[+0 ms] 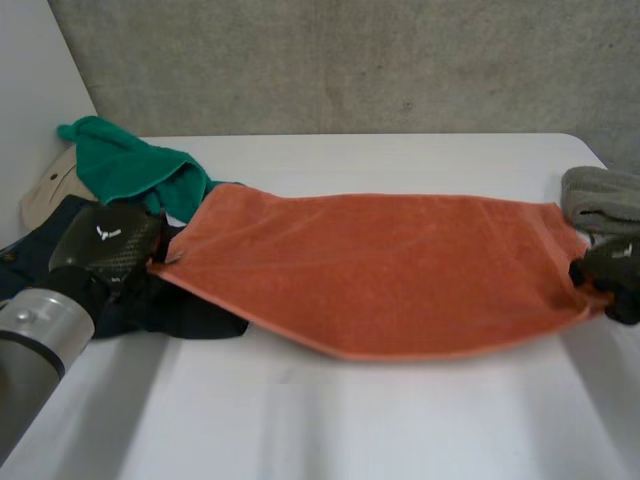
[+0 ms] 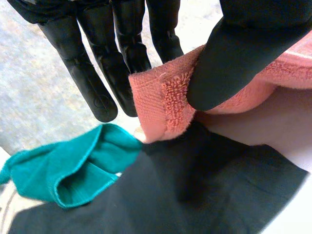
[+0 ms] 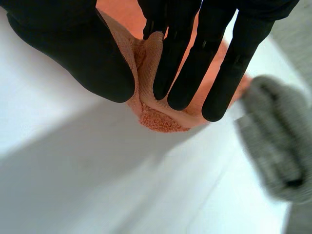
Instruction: Fold the laundry.
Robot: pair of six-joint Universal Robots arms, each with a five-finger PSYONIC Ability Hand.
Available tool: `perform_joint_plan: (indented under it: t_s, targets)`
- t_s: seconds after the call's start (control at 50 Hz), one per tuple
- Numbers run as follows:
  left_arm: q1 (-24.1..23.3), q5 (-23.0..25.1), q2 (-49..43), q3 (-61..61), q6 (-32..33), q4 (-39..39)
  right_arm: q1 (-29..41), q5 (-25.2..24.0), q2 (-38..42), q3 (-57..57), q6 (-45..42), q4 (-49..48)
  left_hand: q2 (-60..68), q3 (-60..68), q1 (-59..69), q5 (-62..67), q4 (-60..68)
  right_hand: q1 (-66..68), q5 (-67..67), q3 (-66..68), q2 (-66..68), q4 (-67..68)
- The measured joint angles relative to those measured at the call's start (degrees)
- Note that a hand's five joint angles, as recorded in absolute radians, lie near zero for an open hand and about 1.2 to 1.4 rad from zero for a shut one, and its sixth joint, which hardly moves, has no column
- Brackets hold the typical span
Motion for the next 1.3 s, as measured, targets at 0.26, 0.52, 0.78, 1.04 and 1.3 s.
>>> perform_joint_plan:
  t_s: [0.26, 0.52, 0.78, 1.04, 1.3]
  targets:
    - [-1.77, 1.09, -8.34, 1.12, 0.15, 0.43, -1.17, -5.15, 8.31, 4.96, 1.18, -9.08, 0.0, 0.0, 0.0, 0.0, 0.0, 1.81, -23.64, -22.48, -22.25, -23.2]
    - [-1.75, 0.75, -9.04, 2.39, 0.28, 0.09, -1.3, -5.39, 6.78, 6.4, -0.18, -10.45, 0.0, 0.0, 0.0, 0.0, 0.0, 23.11, -1.38, -0.11, 0.58, 0.0]
    - [0.4, 0.52, 3.4, -4.52, 14.01, -19.43, -13.76, -4.56, -7.08, 8.75, -19.83, 17.64, 0.0, 0.0, 0.0, 0.0, 0.0, 23.11, -1.38, -0.11, 0.58, 0.01]
    - [1.29, 0.81, -2.67, 0.34, 25.01, -17.02, -13.19, -4.98, 2.39, 2.11, -7.82, 8.15, 0.01, 0.0, 0.0, 0.0, 0.0, 23.11, -1.38, 0.23, 0.58, 0.03]
    - [-6.56, -5.29, -30.07, 28.9, 19.31, -2.23, -5.88, -0.13, 11.25, -9.57, 17.34, -14.24, 0.04, 0.01, 0.0, 0.0, 0.01, 23.11, -1.38, 0.23, 0.58, 0.04]
